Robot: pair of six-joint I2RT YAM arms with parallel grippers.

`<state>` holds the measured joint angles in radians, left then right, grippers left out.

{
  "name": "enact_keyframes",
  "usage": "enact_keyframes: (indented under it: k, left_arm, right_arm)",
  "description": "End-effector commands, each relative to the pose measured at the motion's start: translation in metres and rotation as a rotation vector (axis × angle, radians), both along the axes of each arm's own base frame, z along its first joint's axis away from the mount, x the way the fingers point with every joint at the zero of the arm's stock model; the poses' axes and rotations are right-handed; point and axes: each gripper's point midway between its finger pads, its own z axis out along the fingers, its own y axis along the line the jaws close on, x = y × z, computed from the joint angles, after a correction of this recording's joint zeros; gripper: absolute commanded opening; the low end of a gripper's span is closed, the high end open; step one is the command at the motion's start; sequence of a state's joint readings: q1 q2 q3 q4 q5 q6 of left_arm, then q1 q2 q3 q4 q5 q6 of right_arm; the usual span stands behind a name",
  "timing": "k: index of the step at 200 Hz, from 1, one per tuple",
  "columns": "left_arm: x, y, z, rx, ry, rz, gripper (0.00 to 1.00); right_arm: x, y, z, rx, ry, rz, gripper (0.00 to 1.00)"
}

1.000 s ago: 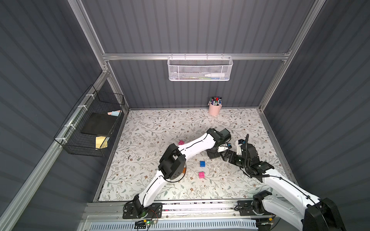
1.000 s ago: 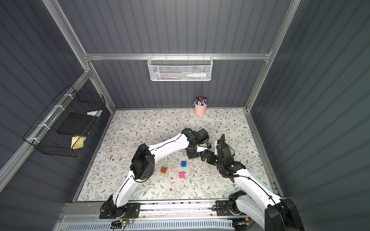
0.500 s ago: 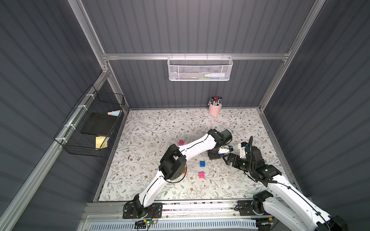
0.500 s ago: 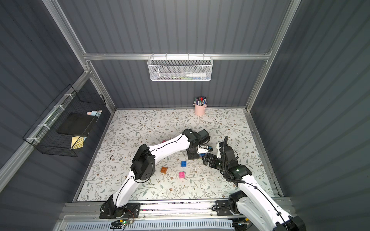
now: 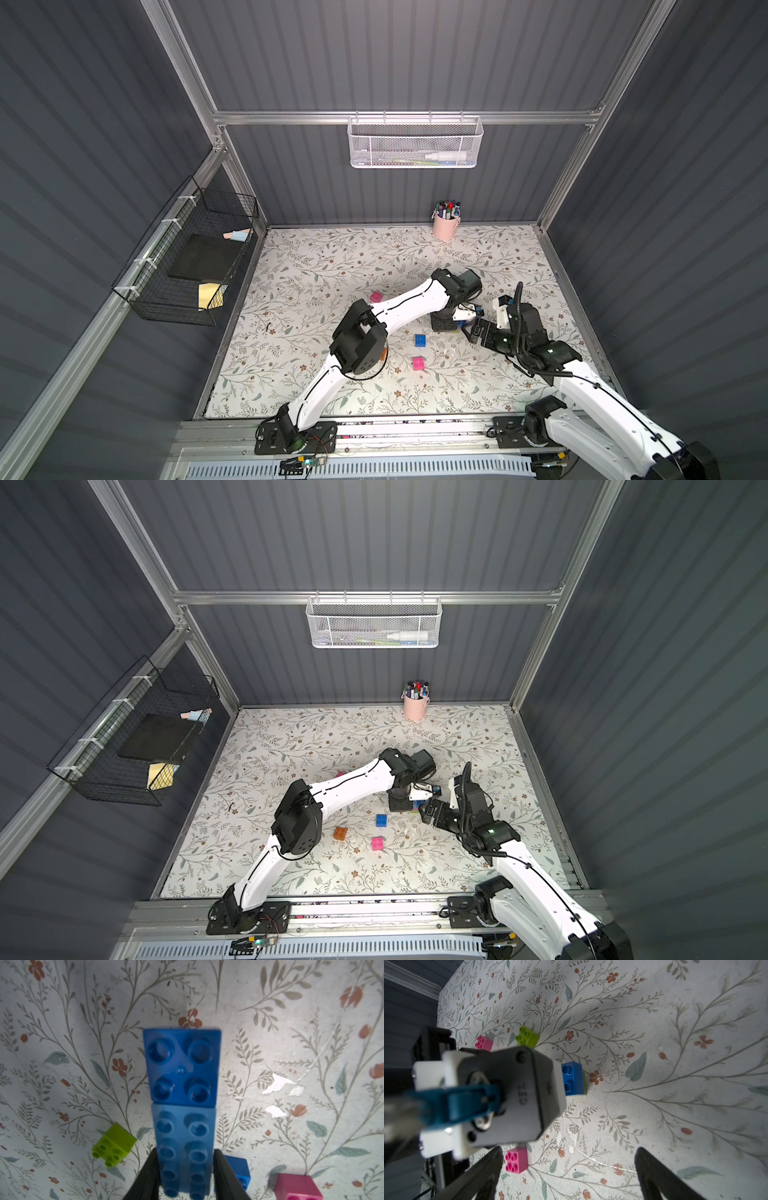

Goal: Assemble the number 4 with lego
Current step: Assemble the lego brick with the lego brick, then pick up the lego brick from the center of the board.

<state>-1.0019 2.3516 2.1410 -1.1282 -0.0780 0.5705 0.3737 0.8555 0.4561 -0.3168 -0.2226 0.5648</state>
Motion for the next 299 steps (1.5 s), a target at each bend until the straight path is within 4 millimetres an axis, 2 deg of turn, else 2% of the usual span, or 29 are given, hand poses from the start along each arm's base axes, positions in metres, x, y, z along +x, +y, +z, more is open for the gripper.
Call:
enact_keyframes:
  k: [1,37,84,129,188,233,271,299]
  left_arm:
    - [-0.01,0.004,-0.013,0.039,0.039,-0.022,0.43]
    - [-0.008,0.003,-0.008,0.029,0.026,-0.02,0.49]
    - [-0.002,0.0,0.007,-0.014,-0.018,-0.009,0.78]
    - [0.009,0.004,0.022,-0.054,-0.058,0.023,0.89]
    - [0.016,0.015,0.045,-0.103,-0.09,0.067,0.96]
    - [0.007,0.028,0.062,-0.135,-0.087,0.091,0.98]
    - [0.003,0.052,0.075,-0.201,-0.075,0.202,0.98]
    - [0.019,0.078,0.086,-0.32,-0.09,0.383,0.97]
  right_arm:
    - [-0.001,0.0,-0.004,0.006,0.011,0.001,0.99]
    - [-0.001,0.001,-0.003,0.01,0.01,0.004,0.99]
    - [-0.004,0.001,-0.004,0.007,0.023,0.012,0.99]
    - [-0.009,0.0,-0.002,0.008,0.027,0.019,0.99]
    - [-0.019,0.001,0.009,0.017,0.035,0.045,0.99]
    - [-0.025,0.002,0.015,0.022,0.039,0.071,0.99]
    - [-0.032,0.016,0.019,0.065,0.054,0.163,0.99]
    - [-0.036,0.022,0.016,0.062,0.086,0.217,0.99]
